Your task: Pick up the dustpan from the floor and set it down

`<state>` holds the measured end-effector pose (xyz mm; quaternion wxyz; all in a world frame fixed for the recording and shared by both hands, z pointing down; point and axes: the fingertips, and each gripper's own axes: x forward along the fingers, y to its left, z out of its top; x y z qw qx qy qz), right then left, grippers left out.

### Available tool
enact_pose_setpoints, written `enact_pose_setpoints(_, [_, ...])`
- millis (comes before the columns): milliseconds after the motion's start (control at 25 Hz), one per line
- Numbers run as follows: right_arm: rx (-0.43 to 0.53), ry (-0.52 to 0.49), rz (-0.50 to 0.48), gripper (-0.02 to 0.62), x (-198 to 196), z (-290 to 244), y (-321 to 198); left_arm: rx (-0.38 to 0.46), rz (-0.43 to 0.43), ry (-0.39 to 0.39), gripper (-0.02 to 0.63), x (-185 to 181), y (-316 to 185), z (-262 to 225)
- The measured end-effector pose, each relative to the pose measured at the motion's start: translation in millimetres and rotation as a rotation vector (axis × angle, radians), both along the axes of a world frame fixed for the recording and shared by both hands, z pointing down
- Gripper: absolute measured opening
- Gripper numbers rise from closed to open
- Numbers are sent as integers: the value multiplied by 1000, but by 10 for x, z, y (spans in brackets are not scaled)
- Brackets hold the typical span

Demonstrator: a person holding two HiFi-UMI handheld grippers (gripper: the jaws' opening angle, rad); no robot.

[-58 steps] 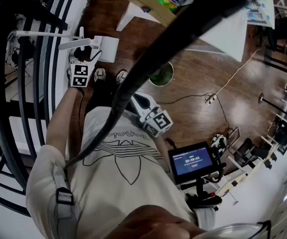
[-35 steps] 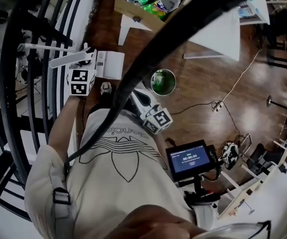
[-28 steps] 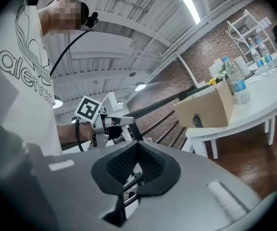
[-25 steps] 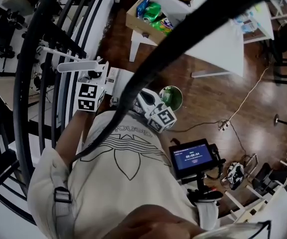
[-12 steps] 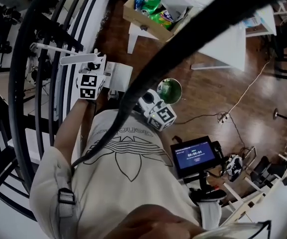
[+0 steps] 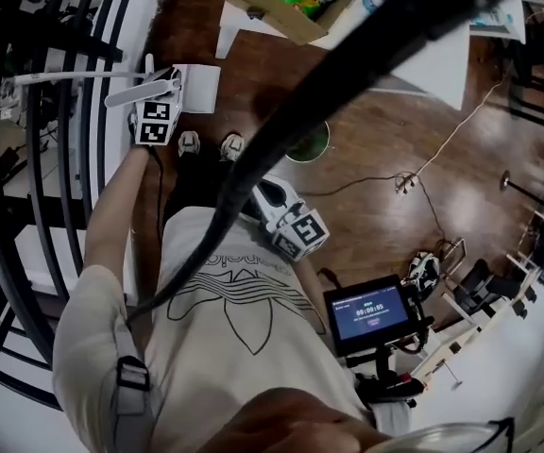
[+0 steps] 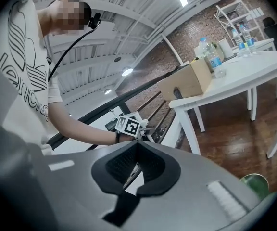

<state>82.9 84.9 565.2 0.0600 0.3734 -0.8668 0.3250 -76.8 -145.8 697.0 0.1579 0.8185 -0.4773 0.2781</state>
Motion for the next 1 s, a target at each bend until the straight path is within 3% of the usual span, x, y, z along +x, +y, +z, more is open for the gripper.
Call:
enact_pose_setpoints(280, [53,25,73,2,142,-46,-75,-29,28,-92,69,-93,-191,188])
enact_pose_setpoints(360, [75,19,74,2,126,-92,-128,-31,3,-171,196,-200,-164,118])
enact_pose_setpoints(480, [125,9,65,2,98,-204,-247,-11,-70,-266,249,-365,-23,-64])
enact_pose_setpoints(600, [180,-19,77,2,100,-377,-376,-21,-125,-276,291,-444,303,-228])
enact_pose_setpoints(680, [223,-44,89,3,116,-543,-443,-27,-143,-227,274,-440,599,-374])
enact_pose_setpoints(720, [246,-55,92,2,126,-629,-484,-21,-125,-178,170,-379,746,-488])
enact_pose_setpoints(760, [269,-66,93,2,133,-708,-538,-7,-76,-103,21,-251,883,-639])
enact_pose_setpoints(880, [327,-61,72,2,106,-848,-659,29,201,169,20,404,1297,-1226])
enact_pose_setpoints(1000, [343,-22,21,2,13,-849,-615,50,346,302,20,896,1555,-1687])
